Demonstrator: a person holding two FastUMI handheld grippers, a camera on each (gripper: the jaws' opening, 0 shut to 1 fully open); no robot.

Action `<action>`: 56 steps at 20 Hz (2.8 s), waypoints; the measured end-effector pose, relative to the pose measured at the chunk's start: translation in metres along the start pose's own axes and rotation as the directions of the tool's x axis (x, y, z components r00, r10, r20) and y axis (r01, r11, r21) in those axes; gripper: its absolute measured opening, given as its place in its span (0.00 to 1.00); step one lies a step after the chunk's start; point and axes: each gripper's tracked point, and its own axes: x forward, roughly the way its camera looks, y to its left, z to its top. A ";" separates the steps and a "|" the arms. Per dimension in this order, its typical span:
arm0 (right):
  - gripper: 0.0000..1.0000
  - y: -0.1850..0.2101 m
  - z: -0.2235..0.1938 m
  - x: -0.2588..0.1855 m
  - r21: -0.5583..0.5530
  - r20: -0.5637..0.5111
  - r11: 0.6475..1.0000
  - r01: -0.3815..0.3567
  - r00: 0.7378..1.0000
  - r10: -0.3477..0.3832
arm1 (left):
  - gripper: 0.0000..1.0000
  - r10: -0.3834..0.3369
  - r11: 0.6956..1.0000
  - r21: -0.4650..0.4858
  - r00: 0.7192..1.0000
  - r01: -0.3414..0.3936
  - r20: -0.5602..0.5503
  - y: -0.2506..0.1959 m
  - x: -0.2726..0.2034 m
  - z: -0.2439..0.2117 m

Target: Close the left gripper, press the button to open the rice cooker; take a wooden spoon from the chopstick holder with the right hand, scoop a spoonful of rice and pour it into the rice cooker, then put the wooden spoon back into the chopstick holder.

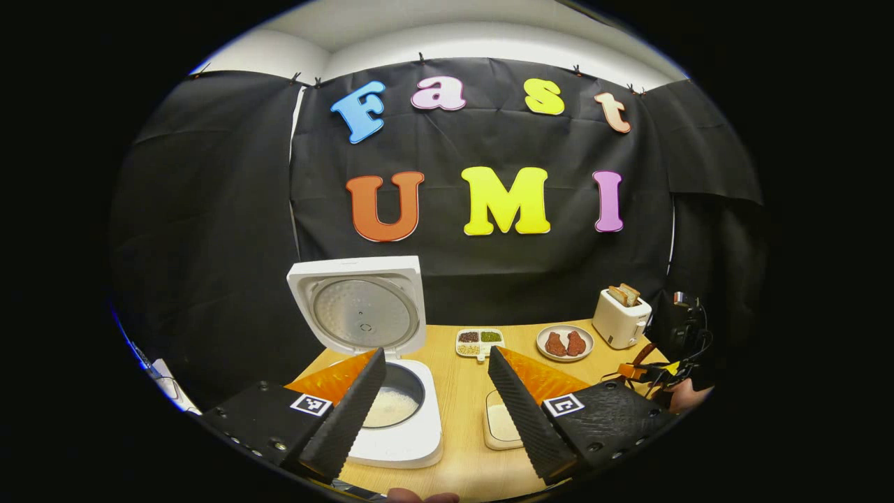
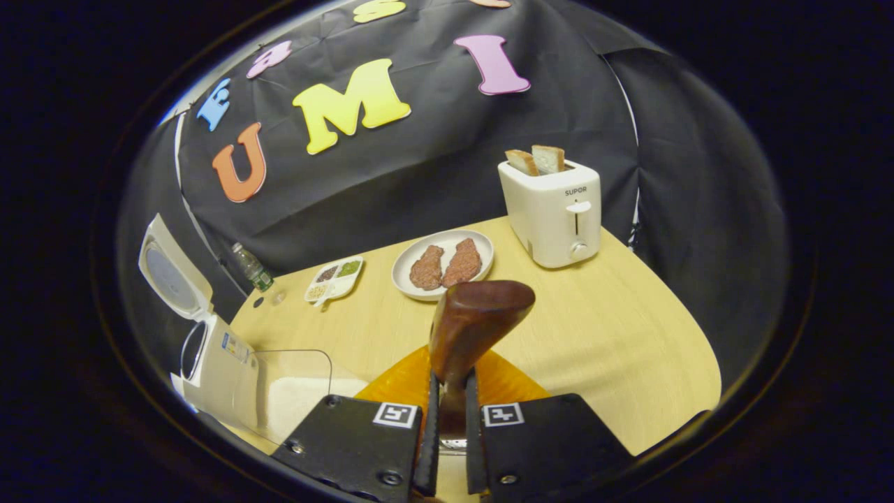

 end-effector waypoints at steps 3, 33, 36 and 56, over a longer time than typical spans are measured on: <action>0.48 0.000 0.015 -0.010 -0.037 0.048 0.999 0.027 0.999 -0.025 | 0.95 -0.011 1.000 -0.007 1.000 0.011 0.016 -0.001 -0.001 0.004; 0.96 0.046 0.161 -0.258 -0.151 0.447 0.973 0.173 0.890 -0.089 | 0.95 0.127 0.980 -0.164 0.986 -0.109 0.104 0.156 0.182 0.114; 1.00 0.022 0.156 -0.264 -0.149 0.435 0.962 0.230 0.889 -0.145 | 0.95 0.111 0.985 -0.137 0.994 -0.109 0.007 0.162 0.216 0.088; 1.00 0.078 0.129 -0.254 -0.219 0.406 0.967 0.127 0.914 -0.028 | 0.97 -0.067 0.989 -0.146 0.915 0.010 -0.398 0.128 0.107 -0.052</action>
